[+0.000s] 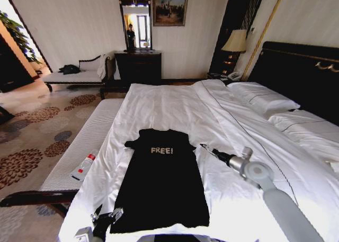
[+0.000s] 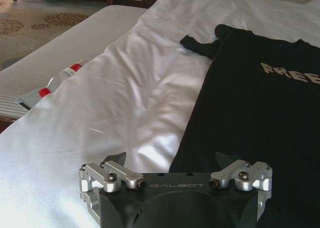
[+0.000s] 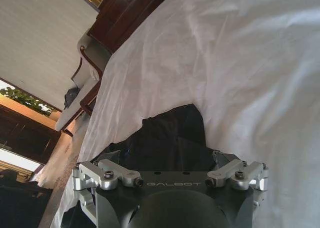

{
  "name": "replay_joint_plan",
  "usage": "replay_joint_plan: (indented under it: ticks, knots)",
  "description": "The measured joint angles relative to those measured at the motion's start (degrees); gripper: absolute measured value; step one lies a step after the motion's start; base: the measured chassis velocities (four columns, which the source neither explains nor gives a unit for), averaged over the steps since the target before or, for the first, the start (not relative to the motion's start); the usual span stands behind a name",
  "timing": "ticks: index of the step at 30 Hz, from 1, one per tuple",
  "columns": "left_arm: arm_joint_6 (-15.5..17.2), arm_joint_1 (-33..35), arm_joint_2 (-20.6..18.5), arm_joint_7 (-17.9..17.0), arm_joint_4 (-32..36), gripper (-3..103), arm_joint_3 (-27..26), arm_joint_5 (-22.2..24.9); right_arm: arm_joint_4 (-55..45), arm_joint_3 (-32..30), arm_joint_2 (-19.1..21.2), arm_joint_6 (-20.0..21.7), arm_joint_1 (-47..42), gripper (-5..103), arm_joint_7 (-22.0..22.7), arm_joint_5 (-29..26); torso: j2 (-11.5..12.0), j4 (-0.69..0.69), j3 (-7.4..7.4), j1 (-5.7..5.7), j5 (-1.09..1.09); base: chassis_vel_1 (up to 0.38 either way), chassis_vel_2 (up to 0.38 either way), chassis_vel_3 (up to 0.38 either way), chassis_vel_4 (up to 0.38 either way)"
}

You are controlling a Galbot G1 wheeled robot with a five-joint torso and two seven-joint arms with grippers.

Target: Fold the clothes on the bed.

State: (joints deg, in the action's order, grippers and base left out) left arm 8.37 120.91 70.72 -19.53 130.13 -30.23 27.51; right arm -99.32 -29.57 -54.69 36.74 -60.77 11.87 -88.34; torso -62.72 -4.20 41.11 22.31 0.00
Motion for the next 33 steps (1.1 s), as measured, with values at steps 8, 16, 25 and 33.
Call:
replay_joint_plan:
  ticks: [8, 16, 25, 33]
  knots:
    - [-0.1, 0.7, 0.1, 0.0, 0.1, 100, -2.1, 0.1, 8.6, 4.6, -2.1, 0.1, 6.1, 100, -1.5, 3.0, 0.0, 0.00, 0.00, 0.00, 0.00, 0.000, 0.000, 0.000, 0.000]
    - [-0.2, 0.1, 1.0, 0.0, -0.2, 100, -2.6, 0.4, 13.6, 6.0, -4.3, -0.3, 7.2, 101, -2.4, 5.6, 0.0, 0.00, 0.00, 0.00, 0.00, 0.000, 0.000, 0.000, 0.000]
    - [-0.3, 0.6, 1.6, 0.1, -0.3, 100, -2.4, 0.2, 17.1, 7.5, -5.7, -0.6, 9.9, 97, -3.3, 6.6, 0.0, 0.00, 0.00, -0.01, 0.00, 0.000, 0.000, 0.000, 0.000]
    - [-0.3, 1.0, 1.6, 0.2, 0.2, 100, -3.1, 0.2, 19.6, 8.8, -6.5, -2.1, 11.2, 91, -4.7, 8.4, 0.0, 0.00, 0.00, -0.02, 0.00, 0.000, 0.000, 0.000, 0.000]
